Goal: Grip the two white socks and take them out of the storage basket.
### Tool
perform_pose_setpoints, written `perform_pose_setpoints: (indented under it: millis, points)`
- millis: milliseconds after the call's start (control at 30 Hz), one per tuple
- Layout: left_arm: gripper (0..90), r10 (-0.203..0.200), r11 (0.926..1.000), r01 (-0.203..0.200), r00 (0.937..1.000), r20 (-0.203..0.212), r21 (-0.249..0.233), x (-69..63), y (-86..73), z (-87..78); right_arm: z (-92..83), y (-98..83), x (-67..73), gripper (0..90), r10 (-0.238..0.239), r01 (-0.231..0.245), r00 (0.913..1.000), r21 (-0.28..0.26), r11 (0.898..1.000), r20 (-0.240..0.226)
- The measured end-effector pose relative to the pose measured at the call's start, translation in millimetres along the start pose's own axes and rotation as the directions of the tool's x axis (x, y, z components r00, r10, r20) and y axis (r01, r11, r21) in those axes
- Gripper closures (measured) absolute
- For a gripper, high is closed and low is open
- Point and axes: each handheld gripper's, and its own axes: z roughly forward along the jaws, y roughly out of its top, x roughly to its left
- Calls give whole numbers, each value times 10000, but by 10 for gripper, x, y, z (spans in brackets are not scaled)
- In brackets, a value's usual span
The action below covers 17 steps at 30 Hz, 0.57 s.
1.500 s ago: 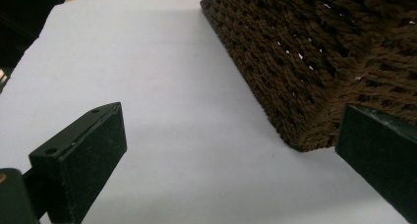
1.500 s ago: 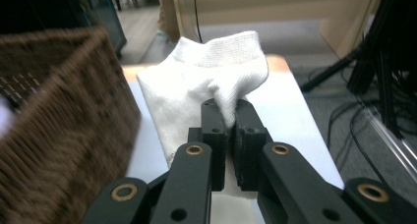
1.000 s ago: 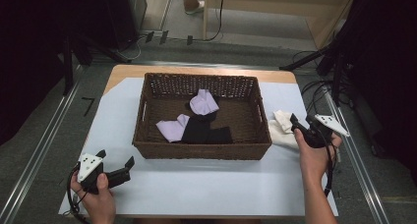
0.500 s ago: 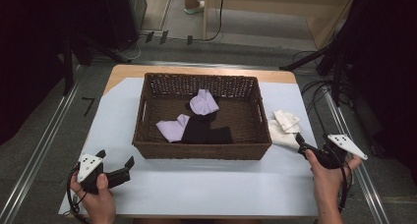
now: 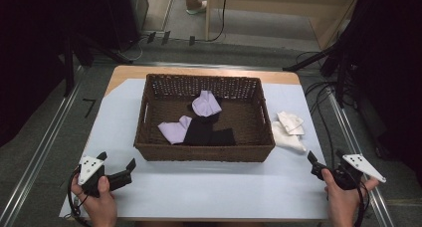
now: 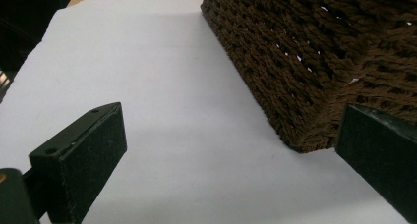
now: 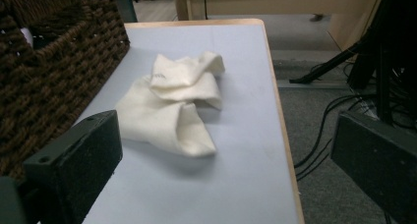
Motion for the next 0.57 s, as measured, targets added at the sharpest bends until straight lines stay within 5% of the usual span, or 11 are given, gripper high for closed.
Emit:
perform_pose_setpoints:
  millis: [400, 567]
  points:
    - [0, -24, 10000, 24, 10000, 11, -48, 1, -3, -2, -263, -268, -141, 2, 481, -477, 9979, -96, 9988, 436]
    - [0, -52, 10000, 52, 10000, 40, -63, 5, -3, -6, -263, -292, -123, 80, 177, -164, 9984, -245, 9996, 535]
